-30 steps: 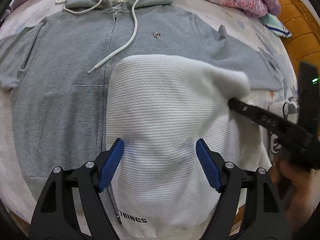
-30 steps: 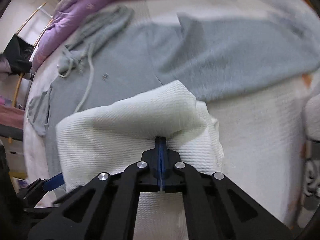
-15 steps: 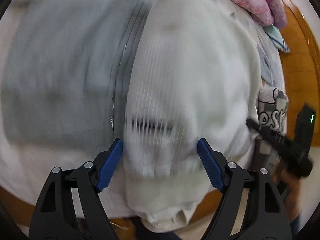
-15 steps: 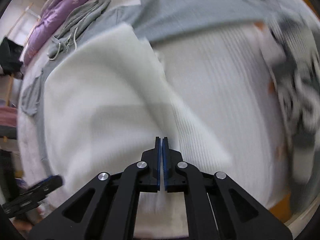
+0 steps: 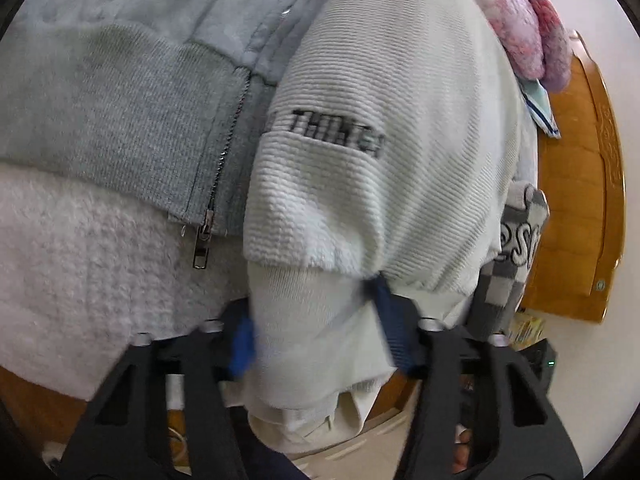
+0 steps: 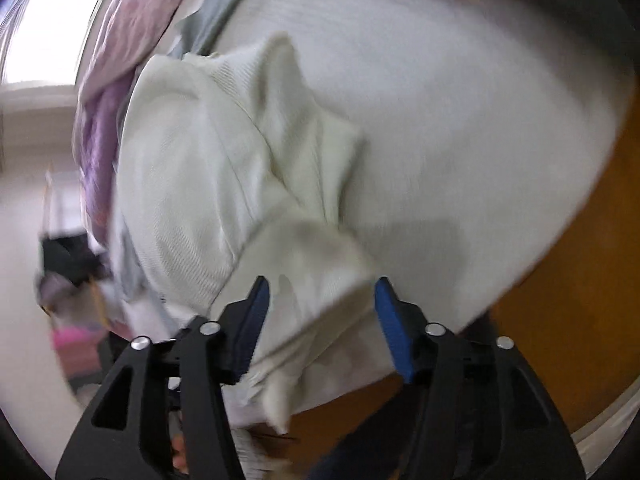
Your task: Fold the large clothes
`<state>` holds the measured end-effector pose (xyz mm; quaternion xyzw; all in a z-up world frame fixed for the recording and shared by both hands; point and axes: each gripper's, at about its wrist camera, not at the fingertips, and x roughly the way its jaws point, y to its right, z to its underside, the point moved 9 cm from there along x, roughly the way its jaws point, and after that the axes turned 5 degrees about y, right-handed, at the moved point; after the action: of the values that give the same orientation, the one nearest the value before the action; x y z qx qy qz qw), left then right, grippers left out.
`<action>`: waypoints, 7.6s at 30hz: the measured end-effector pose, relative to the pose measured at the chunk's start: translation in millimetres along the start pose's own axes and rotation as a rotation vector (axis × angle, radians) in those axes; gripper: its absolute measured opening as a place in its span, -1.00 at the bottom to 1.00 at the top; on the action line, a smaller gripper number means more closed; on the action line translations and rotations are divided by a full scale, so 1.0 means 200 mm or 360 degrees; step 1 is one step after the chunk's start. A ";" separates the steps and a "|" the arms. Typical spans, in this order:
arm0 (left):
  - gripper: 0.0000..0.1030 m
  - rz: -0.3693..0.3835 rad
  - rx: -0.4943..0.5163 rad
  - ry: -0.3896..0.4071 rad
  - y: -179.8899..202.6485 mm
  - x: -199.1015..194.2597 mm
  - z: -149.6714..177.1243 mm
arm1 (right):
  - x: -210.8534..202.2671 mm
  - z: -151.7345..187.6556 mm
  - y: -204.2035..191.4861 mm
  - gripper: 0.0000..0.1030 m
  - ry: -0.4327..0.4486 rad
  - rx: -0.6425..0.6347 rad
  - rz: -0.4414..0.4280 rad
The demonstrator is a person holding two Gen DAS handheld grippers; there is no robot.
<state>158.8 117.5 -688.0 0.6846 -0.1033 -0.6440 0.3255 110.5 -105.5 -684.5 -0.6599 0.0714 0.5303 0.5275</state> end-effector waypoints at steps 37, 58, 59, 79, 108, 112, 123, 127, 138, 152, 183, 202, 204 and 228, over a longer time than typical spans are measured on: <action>0.15 0.0058 0.0322 -0.0469 0.23 -0.17 -0.10 | 0.02 -0.01 -0.20 -0.59 0.0272 0.0647 -0.0568; 0.49 -0.0050 0.0801 -0.0534 0.68 0.41 -0.80 | -0.21 -0.26 0.13 -0.62 0.0105 -0.0099 0.0108; 0.50 -0.0046 0.0774 -0.0561 0.67 0.43 -0.79 | -0.20 -0.28 0.10 -0.62 0.0102 -0.0090 0.0105; -0.28 -0.0001 0.0822 -0.0488 0.68 0.47 -0.70 | -0.18 -0.27 -0.03 -0.61 0.0103 -0.0171 0.0272; -0.39 0.0314 0.1439 -0.0206 2.57 0.34 -0.31 | -1.25 -1.09 -0.28 -0.62 0.0539 -0.0222 -0.0083; -0.38 0.0282 0.1545 -0.0353 2.74 0.62 -0.16 | -1.30 -1.21 -0.05 -0.62 0.0553 -0.0118 0.0002; -0.11 -0.0055 0.1512 -0.0490 2.63 1.37 -0.19 | -1.04 -1.38 0.57 -0.35 0.0424 -0.0142 0.0456; 0.17 -0.0123 0.1554 -0.0461 2.63 1.40 -0.20 | -1.01 -1.38 0.62 -0.21 0.0356 -0.0282 0.0485; 0.26 -0.0078 0.1376 -0.0040 2.66 0.75 -0.15 | -1.32 -1.25 0.26 0.08 0.0380 -0.1116 0.0622; 0.33 -0.0321 0.1228 -0.0065 2.56 1.22 -0.06 | -0.79 -1.30 0.37 0.39 0.0094 -0.1391 0.0458; 0.87 -0.0661 0.1225 0.0379 1.83 -0.02 -0.11 | -1.13 -0.85 -0.47 0.64 0.0345 -0.1216 0.0685; 0.90 -0.0494 0.1227 0.0687 1.52 -1.41 -0.13 | -1.54 0.12 -1.48 0.83 0.0756 -0.1399 0.0691; 0.90 -0.0488 0.1220 0.0714 1.50 -1.52 -0.12 | -1.58 0.18 -1.54 0.84 0.0779 -0.1410 0.0682; 0.90 -0.0449 0.1105 0.1028 1.66 -2.10 0.39 | -2.08 0.53 -1.67 0.85 0.0859 -0.1721 0.0436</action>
<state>114.4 74.2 -149.6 0.9245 -0.1120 -0.3643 0.0031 84.1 -71.8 -142.6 -0.9295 0.0075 0.3686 0.0091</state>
